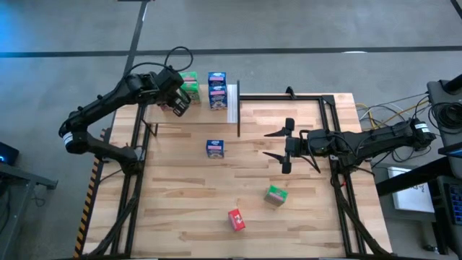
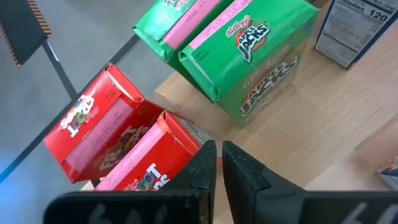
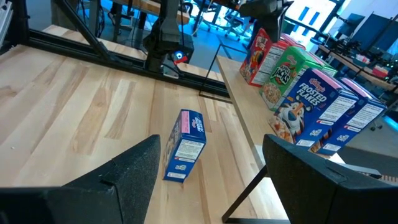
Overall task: Stack cereal on shelf
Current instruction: Put the top red cereal box on the shelf aligned with the other red cereal box
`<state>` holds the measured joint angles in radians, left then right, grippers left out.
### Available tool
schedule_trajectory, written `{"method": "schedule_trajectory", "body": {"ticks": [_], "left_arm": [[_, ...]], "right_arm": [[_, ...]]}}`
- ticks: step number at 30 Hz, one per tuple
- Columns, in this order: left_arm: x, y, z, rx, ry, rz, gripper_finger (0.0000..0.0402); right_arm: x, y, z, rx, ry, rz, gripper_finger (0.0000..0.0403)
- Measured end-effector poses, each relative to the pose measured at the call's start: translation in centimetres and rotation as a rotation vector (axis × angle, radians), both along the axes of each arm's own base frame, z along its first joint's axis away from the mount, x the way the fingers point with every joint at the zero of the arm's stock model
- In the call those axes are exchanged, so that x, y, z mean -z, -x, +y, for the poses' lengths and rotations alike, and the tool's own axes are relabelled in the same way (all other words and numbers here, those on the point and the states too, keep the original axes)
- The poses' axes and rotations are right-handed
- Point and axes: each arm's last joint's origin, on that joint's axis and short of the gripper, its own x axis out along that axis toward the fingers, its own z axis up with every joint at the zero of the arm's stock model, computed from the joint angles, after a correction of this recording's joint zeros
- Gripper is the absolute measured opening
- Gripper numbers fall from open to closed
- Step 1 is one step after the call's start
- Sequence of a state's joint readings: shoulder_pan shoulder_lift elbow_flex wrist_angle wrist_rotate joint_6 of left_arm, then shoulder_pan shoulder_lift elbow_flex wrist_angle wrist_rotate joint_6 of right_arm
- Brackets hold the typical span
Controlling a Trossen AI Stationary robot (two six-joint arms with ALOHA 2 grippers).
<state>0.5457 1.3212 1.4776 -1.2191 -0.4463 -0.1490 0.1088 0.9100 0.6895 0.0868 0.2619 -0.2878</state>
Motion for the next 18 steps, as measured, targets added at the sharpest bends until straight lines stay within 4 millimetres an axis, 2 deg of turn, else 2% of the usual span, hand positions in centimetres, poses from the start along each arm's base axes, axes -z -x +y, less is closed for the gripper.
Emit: {"method": "schedule_trajectory", "body": {"ticks": [18], "left_arm": [[0.34,0.27,-0.19,0.004,0.033,0.041,0.0009]], "right_arm": [[-0.06,-0.01,-0.01,0.001,0.000,-0.002,0.0272]]}}
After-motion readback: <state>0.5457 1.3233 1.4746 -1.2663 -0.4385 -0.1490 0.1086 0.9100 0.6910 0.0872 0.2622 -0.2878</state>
